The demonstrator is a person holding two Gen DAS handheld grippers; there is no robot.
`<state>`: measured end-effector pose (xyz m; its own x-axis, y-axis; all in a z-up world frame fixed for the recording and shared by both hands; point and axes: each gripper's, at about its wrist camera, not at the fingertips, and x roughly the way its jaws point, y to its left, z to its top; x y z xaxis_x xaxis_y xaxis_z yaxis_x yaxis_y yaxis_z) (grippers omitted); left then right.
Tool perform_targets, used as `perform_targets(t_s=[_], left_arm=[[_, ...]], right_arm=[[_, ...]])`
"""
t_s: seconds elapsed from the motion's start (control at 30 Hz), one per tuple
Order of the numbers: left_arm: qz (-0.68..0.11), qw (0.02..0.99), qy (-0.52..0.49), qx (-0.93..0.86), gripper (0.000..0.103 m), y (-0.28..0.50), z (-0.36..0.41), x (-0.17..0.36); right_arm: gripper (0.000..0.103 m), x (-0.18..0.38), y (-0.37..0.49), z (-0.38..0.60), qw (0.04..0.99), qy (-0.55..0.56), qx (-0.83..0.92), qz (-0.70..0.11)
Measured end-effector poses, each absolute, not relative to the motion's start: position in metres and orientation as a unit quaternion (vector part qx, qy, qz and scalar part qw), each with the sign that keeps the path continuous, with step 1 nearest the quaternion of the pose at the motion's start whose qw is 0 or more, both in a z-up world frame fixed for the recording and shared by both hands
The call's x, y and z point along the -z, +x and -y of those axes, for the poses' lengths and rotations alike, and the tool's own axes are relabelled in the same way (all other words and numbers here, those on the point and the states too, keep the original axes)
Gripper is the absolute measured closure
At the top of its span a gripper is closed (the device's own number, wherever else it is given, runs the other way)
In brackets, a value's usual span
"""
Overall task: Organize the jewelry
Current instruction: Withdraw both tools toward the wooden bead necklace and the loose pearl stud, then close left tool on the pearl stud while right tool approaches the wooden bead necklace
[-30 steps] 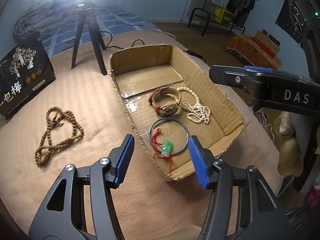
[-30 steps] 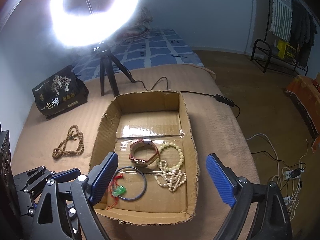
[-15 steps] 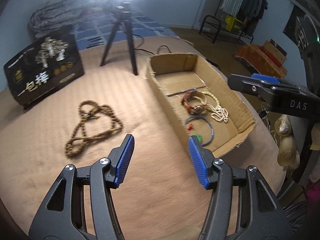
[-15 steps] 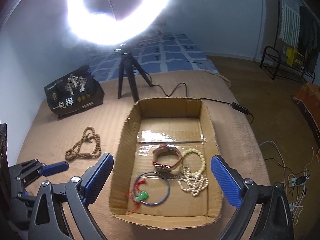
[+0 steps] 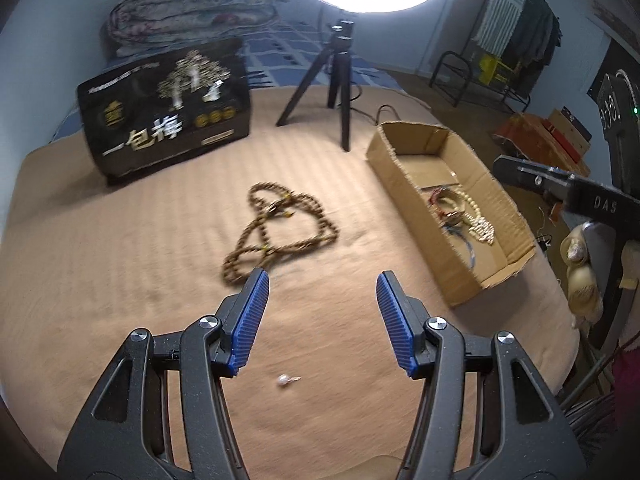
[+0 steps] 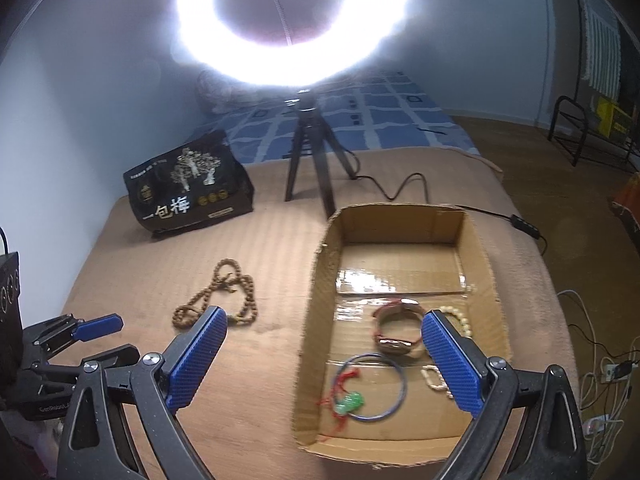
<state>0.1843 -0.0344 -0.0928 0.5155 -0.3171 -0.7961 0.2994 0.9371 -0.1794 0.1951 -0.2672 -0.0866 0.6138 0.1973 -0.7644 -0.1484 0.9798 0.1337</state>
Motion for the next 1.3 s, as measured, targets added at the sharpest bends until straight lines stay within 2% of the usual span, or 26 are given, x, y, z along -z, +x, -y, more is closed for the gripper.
perform_targets(t_s=[0.3, 0.57, 0.67, 0.87, 0.97, 1.3], left_arm=[[-0.474, 0.864, -0.019, 0.168, 0.045, 0.168, -0.003, 0.107], [-0.487, 0.852, -0.001, 0.193, 0.046, 0.154, 0.0, 0.122], [-0.494, 0.845, 0.015, 0.203, 0.053, 0.149, 0.007, 0.131], [-0.511, 0.831, 0.042, 0.216, 0.053, 0.143, 0.016, 0.151], [-0.518, 0.826, 0.049, 0.216, 0.062, 0.144, 0.018, 0.16], [-0.525, 0.82, 0.07, 0.218, 0.063, 0.148, 0.025, 0.178]], right_arm=[[0.004, 0.096, 0.204, 0.229, 0.891, 0.023, -0.126, -0.436], [0.004, 0.108, 0.213, 0.197, 0.882, 0.013, -0.148, -0.447], [0.004, 0.112, 0.217, 0.188, 0.88, 0.014, -0.153, -0.45], [0.004, 0.123, 0.229, 0.175, 0.872, 0.019, -0.158, -0.462], [0.004, 0.13, 0.235, 0.17, 0.866, 0.029, -0.161, -0.472], [0.004, 0.158, 0.258, 0.152, 0.849, 0.05, -0.153, -0.503]])
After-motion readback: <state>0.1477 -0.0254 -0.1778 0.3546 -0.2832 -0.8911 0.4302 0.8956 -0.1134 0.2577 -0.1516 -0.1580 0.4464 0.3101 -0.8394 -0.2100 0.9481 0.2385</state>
